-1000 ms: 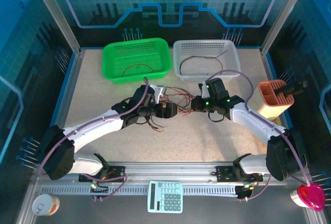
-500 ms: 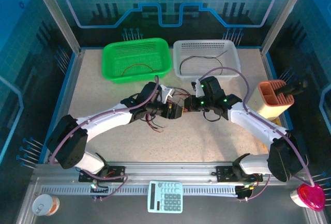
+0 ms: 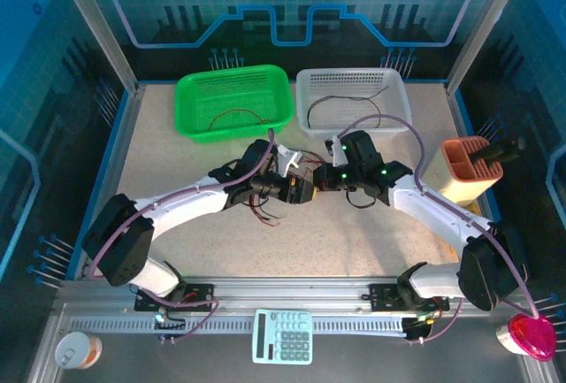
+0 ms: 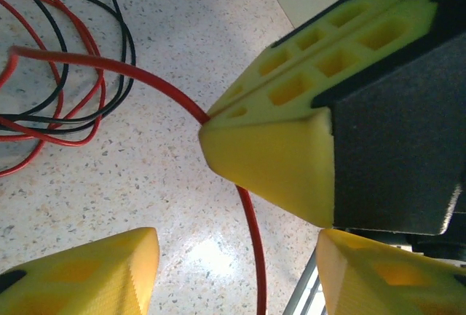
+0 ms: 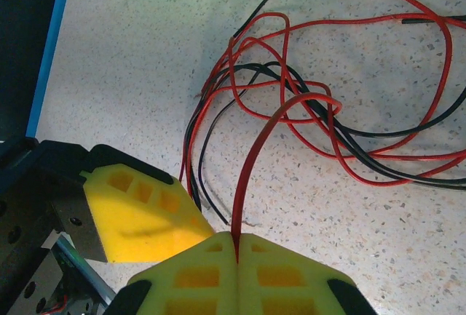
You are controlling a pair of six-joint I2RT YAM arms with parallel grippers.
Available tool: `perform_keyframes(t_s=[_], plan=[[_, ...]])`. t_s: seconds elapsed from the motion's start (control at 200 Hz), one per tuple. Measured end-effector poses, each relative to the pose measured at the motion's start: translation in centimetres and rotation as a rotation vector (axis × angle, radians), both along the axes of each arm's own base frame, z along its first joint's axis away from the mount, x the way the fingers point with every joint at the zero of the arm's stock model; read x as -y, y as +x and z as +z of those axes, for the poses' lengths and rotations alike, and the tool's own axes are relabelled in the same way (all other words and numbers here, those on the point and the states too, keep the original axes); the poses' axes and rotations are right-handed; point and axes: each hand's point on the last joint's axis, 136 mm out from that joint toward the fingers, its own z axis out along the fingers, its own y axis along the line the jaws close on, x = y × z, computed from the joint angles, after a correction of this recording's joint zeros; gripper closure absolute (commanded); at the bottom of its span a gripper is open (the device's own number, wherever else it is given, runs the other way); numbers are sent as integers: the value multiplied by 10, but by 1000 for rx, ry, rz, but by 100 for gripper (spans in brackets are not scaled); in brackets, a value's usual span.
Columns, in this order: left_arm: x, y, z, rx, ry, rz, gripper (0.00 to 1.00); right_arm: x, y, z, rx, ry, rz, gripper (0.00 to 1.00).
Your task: Untangle the cables
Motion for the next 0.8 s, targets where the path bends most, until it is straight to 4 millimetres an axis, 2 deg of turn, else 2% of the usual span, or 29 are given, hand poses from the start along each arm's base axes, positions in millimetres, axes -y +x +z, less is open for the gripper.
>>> perform_keyframes(t_s=[0.19, 0.425, 0.575, 0.695, 0.745, 0.8], plan=[[2, -3, 0, -14, -18, -7, 49, -1, 0, 1, 2, 2, 1, 100], [-1, -9, -12, -39, -7, -10, 59, -1, 0, 1, 3, 2, 1, 100], [-2, -11, -15, -43, -7, -11, 76, -1, 0, 1, 2, 2, 0, 100], [0, -11, -13, -56, -19, -8, 100, -1, 0, 1, -1, 5, -4, 100], [0, -12, -12, -58, -24, -7, 100, -1, 0, 1, -2, 5, -5, 100], [0, -12, -9, -52, -29, -6, 100, -1, 1, 3, 1, 6, -5, 87]])
